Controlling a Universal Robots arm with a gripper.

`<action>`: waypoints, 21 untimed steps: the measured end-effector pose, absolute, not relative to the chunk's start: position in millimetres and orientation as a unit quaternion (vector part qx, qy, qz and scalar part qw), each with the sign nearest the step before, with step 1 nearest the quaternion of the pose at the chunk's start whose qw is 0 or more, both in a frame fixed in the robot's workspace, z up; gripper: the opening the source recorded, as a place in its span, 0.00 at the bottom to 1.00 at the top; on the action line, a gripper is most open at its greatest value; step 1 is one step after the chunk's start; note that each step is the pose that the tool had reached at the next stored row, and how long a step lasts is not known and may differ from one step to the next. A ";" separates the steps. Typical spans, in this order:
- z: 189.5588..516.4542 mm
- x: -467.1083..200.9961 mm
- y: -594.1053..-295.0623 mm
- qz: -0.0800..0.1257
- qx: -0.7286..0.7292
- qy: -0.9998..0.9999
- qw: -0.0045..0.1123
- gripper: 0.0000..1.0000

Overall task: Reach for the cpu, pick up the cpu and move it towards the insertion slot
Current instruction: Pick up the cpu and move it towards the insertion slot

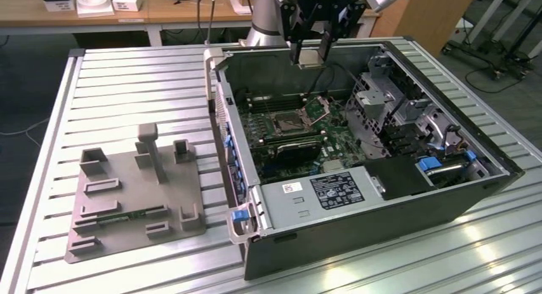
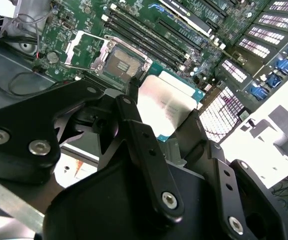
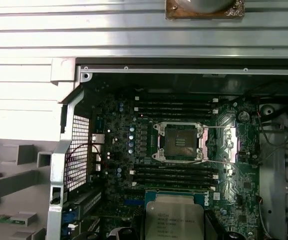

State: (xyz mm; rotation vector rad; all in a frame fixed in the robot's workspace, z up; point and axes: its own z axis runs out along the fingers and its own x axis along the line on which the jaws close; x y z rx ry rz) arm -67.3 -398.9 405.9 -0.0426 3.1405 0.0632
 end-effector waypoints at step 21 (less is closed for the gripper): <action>403.9 -66.9 -394.2 0.020 -0.014 1.000 0.000 0.55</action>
